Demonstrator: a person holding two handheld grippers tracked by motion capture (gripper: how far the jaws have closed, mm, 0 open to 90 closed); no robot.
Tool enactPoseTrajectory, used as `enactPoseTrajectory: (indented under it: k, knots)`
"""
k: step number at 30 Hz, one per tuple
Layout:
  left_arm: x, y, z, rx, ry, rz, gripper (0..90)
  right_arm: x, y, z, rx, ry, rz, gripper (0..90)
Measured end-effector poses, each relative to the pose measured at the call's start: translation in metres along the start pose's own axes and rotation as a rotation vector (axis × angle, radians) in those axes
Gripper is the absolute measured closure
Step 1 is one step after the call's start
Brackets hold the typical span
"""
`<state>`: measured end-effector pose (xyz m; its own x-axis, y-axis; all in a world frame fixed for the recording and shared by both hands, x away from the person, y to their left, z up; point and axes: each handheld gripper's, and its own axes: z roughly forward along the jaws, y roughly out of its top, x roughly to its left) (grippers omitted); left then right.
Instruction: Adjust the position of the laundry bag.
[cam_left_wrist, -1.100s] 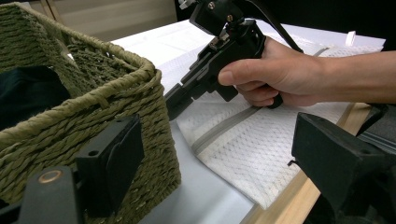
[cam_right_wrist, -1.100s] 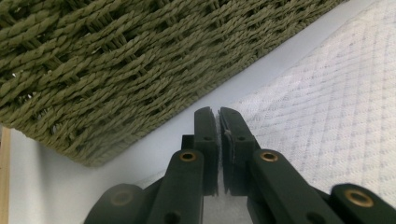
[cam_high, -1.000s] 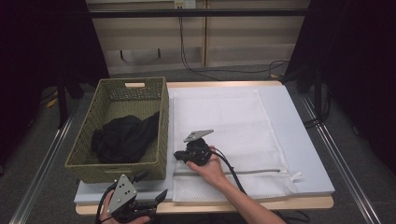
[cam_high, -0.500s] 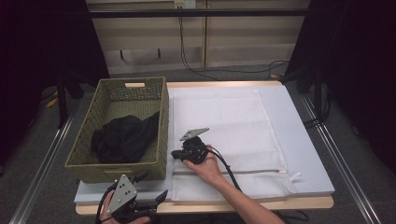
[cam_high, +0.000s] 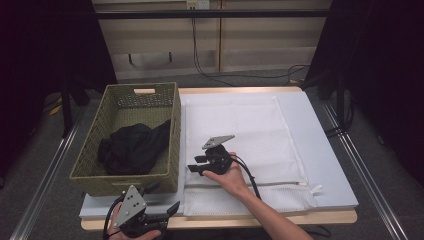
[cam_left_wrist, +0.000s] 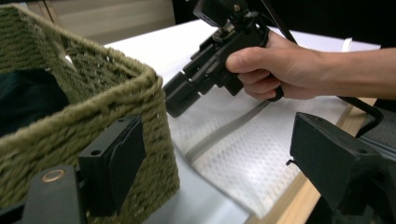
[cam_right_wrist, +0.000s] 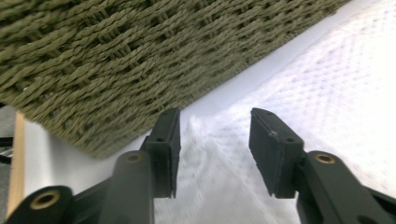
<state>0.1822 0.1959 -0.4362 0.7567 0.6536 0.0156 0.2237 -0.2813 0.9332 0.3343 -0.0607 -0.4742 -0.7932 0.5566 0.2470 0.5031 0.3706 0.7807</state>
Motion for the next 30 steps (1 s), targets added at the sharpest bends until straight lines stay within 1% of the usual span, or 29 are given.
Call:
enactPoseTrajectory:
  k: [1,3,4,5,6,7,8,9,12,13,14,15,16,17,18,19,21,22,23,24,25,26,27,28,29,30]
  knots:
    - [0.0,-0.001,0.001,0.009,-0.007,-0.001,17.8,-0.001,-0.001,-0.003,-0.002,0.002,-0.003,51.5]
    - [0.001,-0.002,0.002,0.013,-0.007,-0.005,18.0,-0.003,-0.003,-0.011,-0.006,-0.001,-0.01,48.5]
    - [0.002,-0.001,0.002,0.009,-0.008,-0.007,18.0,-0.005,-0.003,-0.017,-0.008,0.001,-0.009,47.6]
    - [0.002,-0.001,0.002,0.01,-0.002,-0.004,18.0,-0.008,-0.004,-0.027,-0.013,-0.005,-0.014,45.8]
    - [0.002,-0.001,0.002,0.003,-0.002,-0.015,18.0,-0.008,-0.004,-0.027,-0.013,-0.005,-0.014,45.8]
    - [0.002,-0.001,0.002,0.003,-0.002,-0.017,18.0,-0.011,-0.006,-0.037,-0.024,-0.012,-0.009,44.5]
    - [0.002,-0.001,0.002,0.008,0.001,-0.011,18.0,-0.011,-0.006,-0.037,-0.024,-0.012,-0.009,44.5]
    - [0.001,-0.001,0.002,0.006,-0.002,-0.007,18.3,-0.012,-0.006,-0.041,-0.024,-0.017,-0.008,44.4]
    - [0.0,-0.001,0.001,0.011,-0.006,-0.005,18.6,-0.014,-0.01,-0.057,-0.032,-0.04,-0.017,43.8]
    - [-0.001,-0.001,0.001,0.011,-0.006,-0.006,18.9,-0.016,-0.014,-0.065,-0.038,-0.046,-0.014,42.9]
    - [-0.001,-0.001,0.001,0.011,-0.006,-0.006,19.0,-0.018,-0.016,-0.069,-0.041,-0.049,-0.001,42.8]
    - [-0.001,-0.001,0.001,0.011,-0.009,-0.007,19.0,-0.018,-0.016,-0.069,-0.041,-0.049,-0.001,42.8]
    - [-0.001,-0.001,0.002,0.004,-0.015,-0.007,19.5,-0.019,-0.019,-0.073,-0.041,-0.046,0.005,42.9]
    - [-0.001,-0.001,0.003,0.002,-0.017,-0.015,19.6,-0.02,-0.024,-0.079,-0.034,-0.054,0.004,42.7]
    - [0.0,0.0,0.004,0.017,-0.013,-0.001,19.6,-0.02,-0.024,-0.079,-0.034,-0.054,0.004,42.7]
    - [-0.001,0.0,0.005,0.015,-0.013,-0.005,19.6,-0.021,-0.029,-0.086,-0.022,-0.062,0.0,43.2]
    - [-0.001,0.0,0.006,0.015,-0.017,0.0,19.8,-0.021,-0.03,-0.089,-0.025,-0.065,0.0,43.3]
    - [-0.001,0.001,0.006,0.014,-0.02,0.002,19.8,-0.022,-0.032,-0.092,-0.031,-0.059,0.006,43.5]
    - [-0.002,0.001,0.006,0.02,-0.013,0.004,19.8,-0.023,-0.035,-0.096,-0.035,-0.058,0.008,43.7]
    - [-0.002,0.001,0.007,0.016,-0.013,0.0,20.0,-0.023,-0.037,-0.1,-0.033,-0.07,0.006,43.7]
    - [-0.003,0.001,0.007,0.017,-0.011,-0.001,20.1,-0.024,-0.04,-0.104,-0.026,-0.071,0.006,43.6]
    - [-0.003,0.002,0.007,0.013,-0.017,-0.007,20.8,-0.025,-0.044,-0.112,-0.013,-0.086,0.0,43.3]
    - [-0.003,0.003,0.007,0.016,-0.019,-0.001,20.8,-0.025,-0.044,-0.112,-0.013,-0.086,0.0,43.3]
    - [-0.004,0.004,0.007,0.011,-0.022,0.002,21.5,-0.026,-0.045,-0.116,-0.016,-0.091,0.001,43.3]
    - [-0.005,0.004,0.007,0.004,-0.031,0.003,21.5,-0.027,-0.048,-0.126,-0.031,-0.096,0.015,43.3]
    - [-0.005,0.005,0.007,0.011,-0.024,0.006,21.7,-0.027,-0.049,-0.13,-0.036,-0.101,0.02,43.3]
